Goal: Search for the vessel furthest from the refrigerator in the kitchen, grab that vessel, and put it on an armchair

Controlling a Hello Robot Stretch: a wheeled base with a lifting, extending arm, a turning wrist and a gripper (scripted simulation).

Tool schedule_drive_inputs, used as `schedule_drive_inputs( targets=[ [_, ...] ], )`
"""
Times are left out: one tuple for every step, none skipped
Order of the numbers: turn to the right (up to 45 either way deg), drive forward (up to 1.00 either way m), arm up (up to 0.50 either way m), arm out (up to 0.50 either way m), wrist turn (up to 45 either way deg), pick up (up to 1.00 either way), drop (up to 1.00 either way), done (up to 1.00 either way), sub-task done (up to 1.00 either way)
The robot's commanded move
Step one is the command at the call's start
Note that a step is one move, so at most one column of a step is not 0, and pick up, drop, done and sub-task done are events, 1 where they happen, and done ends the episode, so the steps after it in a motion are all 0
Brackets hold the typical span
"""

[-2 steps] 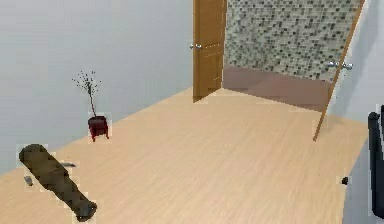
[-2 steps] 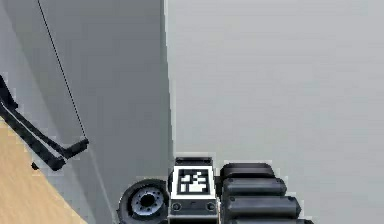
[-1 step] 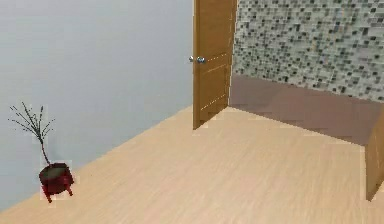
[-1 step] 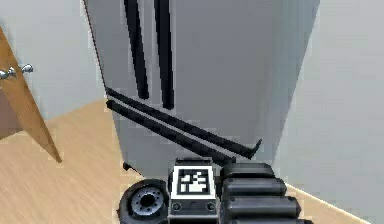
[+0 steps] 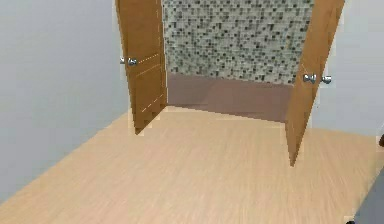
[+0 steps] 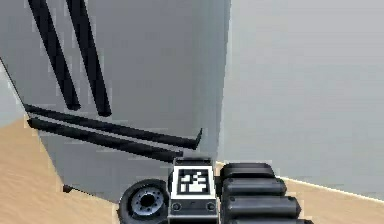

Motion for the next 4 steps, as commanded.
schedule_drive_inputs(
  targets=[
    [0.0, 1.00, 0.00, 0.00, 0.0, 0.00, 0.00, 0.00, 0.00],
    [0.0, 1.00, 0.00, 0.00, 0.0, 0.00, 0.00, 0.00, 0.00],
    [0.0, 1.00, 0.00, 0.00, 0.0, 0.00, 0.00, 0.00, 0.00],
    [3.0, 0.00, 0.00, 0.00, 0.0, 0.00, 0.00, 0.00, 0.00]
  ],
)
